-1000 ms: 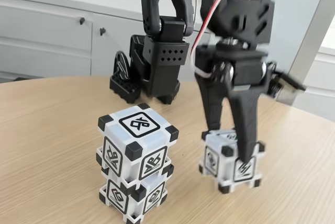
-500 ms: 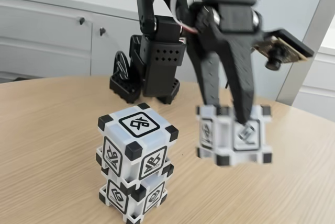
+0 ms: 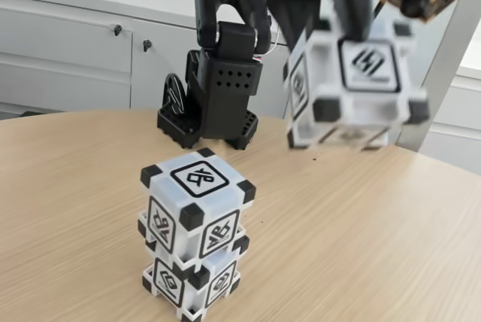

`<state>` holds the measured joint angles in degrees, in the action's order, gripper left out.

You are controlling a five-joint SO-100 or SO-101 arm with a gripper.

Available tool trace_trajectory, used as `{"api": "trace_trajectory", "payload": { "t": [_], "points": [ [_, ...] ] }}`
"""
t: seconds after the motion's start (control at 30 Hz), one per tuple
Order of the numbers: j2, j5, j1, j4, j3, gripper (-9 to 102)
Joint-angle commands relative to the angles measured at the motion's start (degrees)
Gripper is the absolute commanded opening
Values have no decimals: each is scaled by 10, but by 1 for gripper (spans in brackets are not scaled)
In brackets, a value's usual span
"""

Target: Stack cubes from left to right.

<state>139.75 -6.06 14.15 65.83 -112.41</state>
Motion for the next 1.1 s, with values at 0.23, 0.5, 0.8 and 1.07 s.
{"api": "trace_trajectory", "payload": {
  "t": [0.23, 0.5, 0.8, 1.07],
  "points": [
    [-79, -2, -3, 176, 214, 14],
    [-184, 10, 7, 247, 328, 15],
    [-236, 16, 22, 248, 337, 15],
    [-237, 28, 117, 244, 330, 15]
  ]
}}
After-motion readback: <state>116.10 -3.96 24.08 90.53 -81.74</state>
